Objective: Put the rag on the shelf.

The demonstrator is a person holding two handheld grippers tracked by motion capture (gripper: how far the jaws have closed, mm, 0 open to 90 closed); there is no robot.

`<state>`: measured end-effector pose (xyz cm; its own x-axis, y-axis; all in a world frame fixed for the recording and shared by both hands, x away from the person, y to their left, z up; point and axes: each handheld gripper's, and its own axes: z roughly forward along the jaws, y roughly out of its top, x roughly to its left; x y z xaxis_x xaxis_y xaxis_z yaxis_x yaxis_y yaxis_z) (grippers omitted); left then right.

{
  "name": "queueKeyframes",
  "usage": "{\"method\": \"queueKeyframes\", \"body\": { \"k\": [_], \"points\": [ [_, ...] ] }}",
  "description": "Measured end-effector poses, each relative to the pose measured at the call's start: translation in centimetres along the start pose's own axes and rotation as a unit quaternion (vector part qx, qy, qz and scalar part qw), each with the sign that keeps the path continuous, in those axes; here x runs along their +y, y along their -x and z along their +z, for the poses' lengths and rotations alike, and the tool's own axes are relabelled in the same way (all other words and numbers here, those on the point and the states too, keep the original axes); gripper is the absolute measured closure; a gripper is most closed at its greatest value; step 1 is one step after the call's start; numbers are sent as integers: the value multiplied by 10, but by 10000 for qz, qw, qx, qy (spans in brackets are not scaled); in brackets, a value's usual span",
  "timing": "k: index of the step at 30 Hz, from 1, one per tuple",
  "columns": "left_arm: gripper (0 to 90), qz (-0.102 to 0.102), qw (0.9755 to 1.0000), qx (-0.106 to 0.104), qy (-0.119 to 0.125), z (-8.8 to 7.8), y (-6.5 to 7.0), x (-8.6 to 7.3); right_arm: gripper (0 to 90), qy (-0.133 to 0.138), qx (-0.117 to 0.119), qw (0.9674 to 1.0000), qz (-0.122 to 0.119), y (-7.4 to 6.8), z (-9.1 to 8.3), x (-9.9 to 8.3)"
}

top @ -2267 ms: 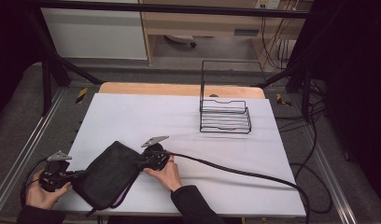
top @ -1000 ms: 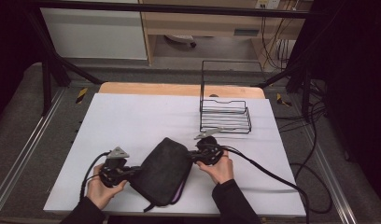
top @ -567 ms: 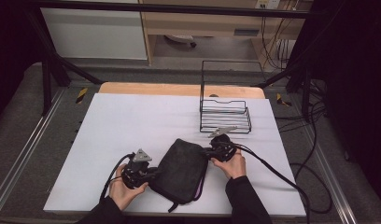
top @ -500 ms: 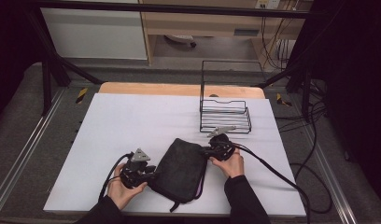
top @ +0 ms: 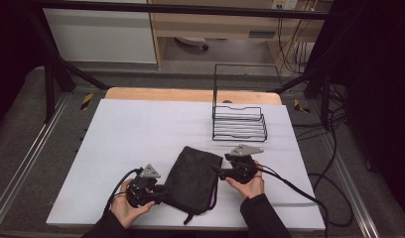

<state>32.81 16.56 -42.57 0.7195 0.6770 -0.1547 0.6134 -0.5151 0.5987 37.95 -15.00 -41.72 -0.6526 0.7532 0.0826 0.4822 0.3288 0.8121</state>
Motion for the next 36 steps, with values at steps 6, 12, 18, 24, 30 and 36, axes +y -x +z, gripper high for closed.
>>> {"method": "queueKeyframes", "body": {
  "k": [6,12,18,24,30,36],
  "points": [
    [669,-168,9997,85,-127,8,6,0,267,-132,39,9998,147,-12,-20,-27],
    [799,-169,9994,266,-150,10,11,1,265,-131,130,9992,349,-13,-19,-36],
    [850,-192,9996,178,-77,1,6,4,268,-136,267,9987,404,-16,-17,-37],
    [852,-331,9990,282,118,-18,-6,3,253,-139,330,9980,516,-20,-16,-38],
    [841,-377,9991,156,-65,-8,-27,-10,231,-316,475,9974,440,-41,0,-39],
    [737,105,9994,342,8,-12,-25,-8,217,-375,261,9959,778,-48,16,-41]
  ]
}}
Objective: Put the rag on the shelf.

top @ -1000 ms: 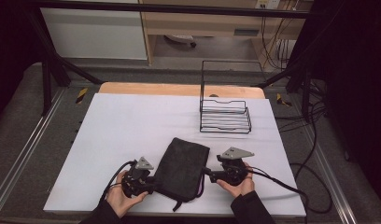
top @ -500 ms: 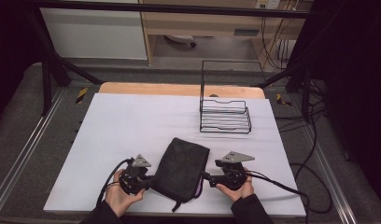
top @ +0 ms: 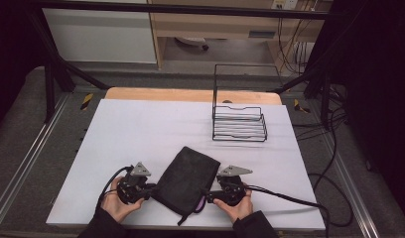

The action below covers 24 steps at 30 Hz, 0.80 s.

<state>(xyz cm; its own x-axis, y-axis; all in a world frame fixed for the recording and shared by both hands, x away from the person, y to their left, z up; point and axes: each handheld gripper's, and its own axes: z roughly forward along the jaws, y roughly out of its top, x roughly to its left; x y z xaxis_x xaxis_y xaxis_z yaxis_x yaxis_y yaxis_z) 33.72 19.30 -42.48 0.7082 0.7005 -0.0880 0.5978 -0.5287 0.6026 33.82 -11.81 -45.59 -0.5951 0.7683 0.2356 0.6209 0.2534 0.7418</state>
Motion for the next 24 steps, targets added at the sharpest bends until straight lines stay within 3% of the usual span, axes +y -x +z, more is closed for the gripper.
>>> {"method": "queueKeyframes", "body": {
  "k": [3,6,8,10,13,16,20,24],
  "points": [
    [608,-37,9999,104,102,0,-4,1,227,168,-228,9996,93,4,3,5],
    [550,-90,9999,135,48,6,-6,2,248,331,-333,9987,193,10,7,12],
    [554,-101,9999,44,-33,11,-8,2,286,346,-458,9981,225,14,12,17],
    [599,-177,9997,-191,-6,12,-11,0,333,281,-516,9979,259,18,17,21],
    [739,-512,9973,-519,51,13,-14,-6,401,167,-514,9981,301,21,25,24],
    [783,-720,9959,-537,-44,12,-12,-4,524,75,-536,9981,307,22,28,29],
    [829,-681,9972,-305,-107,10,-2,-2,719,57,-404,9985,364,27,31,34],
    [838,-879,9951,-452,-87,8,4,-6,774,-34,-250,9995,202,32,36,41]
  ]
}}
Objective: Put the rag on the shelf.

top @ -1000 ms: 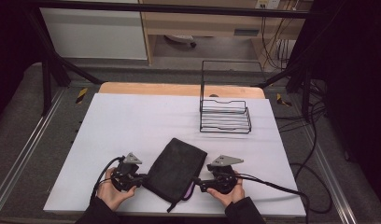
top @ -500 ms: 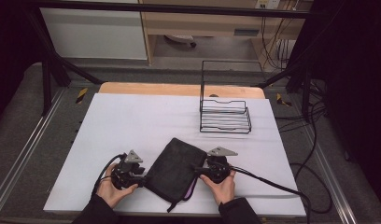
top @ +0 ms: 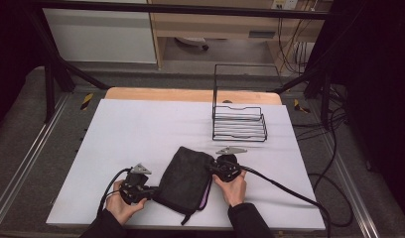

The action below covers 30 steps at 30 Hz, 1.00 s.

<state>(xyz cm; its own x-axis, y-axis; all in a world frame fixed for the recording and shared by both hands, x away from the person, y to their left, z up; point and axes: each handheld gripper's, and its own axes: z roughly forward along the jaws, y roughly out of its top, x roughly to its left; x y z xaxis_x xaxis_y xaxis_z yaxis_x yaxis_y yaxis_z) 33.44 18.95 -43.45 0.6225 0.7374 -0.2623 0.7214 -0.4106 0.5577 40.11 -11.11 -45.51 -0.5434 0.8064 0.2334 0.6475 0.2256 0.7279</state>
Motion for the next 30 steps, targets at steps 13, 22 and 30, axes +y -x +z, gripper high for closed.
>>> {"method": "queueKeyframes", "body": {
  "k": [13,22,30],
  "points": [
    [814,117,9990,-34,441,-1,21,-19,750,-107,487,9955,-809,4,20,23],
    [468,489,9958,206,749,-18,-1,0,341,348,374,9955,-798,9,-19,15],
    [235,442,9965,349,618,-6,-23,25,105,417,433,9954,-740,17,-44,2]
  ]
}}
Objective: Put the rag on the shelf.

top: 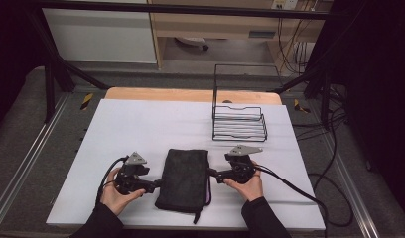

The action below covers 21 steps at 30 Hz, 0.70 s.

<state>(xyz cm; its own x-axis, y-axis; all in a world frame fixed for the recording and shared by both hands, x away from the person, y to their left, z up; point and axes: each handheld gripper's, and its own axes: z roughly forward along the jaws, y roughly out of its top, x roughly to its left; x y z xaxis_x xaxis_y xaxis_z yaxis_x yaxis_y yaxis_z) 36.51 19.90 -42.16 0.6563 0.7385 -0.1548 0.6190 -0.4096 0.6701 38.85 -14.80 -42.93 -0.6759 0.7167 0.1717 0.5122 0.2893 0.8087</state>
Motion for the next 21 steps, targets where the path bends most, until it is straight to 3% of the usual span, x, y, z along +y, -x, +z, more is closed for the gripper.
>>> {"method": "queueKeyframes", "body": {
  "k": [3,11,15,21],
  "points": [
    [152,4,10000,10,9,5,-4,9,96,-13,37,9999,125,4,-6,-7],
    [139,-86,9993,319,173,21,-16,38,68,-61,-42,9997,223,9,-12,-19],
    [167,-112,9989,405,218,32,-21,47,67,-36,31,9997,240,8,-12,-20],
    [349,-491,9983,284,148,53,-32,51,77,-31,23,9996,279,7,-12,-20]
  ]
}}
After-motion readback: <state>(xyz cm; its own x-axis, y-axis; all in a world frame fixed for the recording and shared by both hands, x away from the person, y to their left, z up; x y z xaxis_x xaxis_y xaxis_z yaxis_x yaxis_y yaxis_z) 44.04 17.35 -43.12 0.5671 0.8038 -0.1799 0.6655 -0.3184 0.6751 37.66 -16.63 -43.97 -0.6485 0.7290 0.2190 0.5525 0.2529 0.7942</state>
